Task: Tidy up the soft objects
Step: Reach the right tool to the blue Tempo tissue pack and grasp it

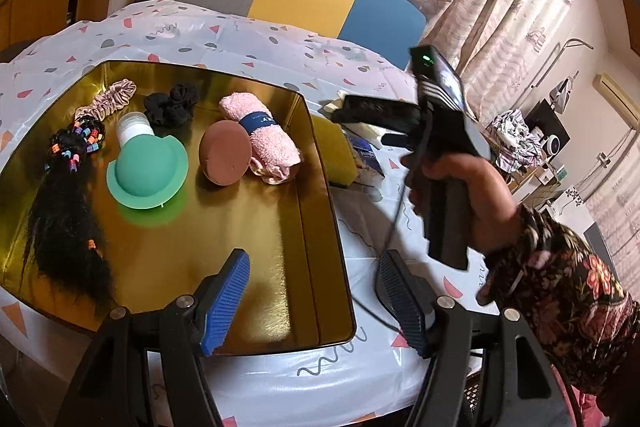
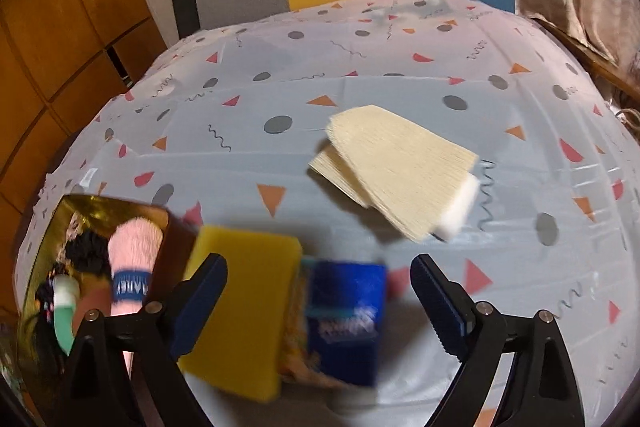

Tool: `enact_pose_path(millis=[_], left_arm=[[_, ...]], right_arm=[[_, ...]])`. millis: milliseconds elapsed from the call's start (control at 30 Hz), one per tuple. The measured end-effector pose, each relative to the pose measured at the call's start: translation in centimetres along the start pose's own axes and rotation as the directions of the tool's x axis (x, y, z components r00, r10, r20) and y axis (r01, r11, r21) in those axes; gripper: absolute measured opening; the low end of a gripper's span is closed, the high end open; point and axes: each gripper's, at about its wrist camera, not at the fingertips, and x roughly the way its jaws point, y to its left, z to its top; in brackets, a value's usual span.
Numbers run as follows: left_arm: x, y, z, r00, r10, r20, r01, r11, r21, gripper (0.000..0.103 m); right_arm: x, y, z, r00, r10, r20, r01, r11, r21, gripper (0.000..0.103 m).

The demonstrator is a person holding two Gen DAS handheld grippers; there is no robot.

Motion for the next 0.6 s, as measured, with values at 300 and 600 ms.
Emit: enact_pose_path(millis=[300,600], left_arm=[[-0.4,0.5,-0.1,1.000,0.009,0.004,-0.009,1.000,-0.014,0.069],[-0.5,-0.2,0.0,1.000,-0.004,0.013,0.004,1.000,-0.004,0.069]], right_arm=[[2.5,0.9,0.8,0.997,-0.050,-0.054,0.047,0.997,-0.059,0.095],[-1.2,-6.0,-2.1,0.985,-0.127,-0.116,0.128,0.992,-0.002,0.095]])
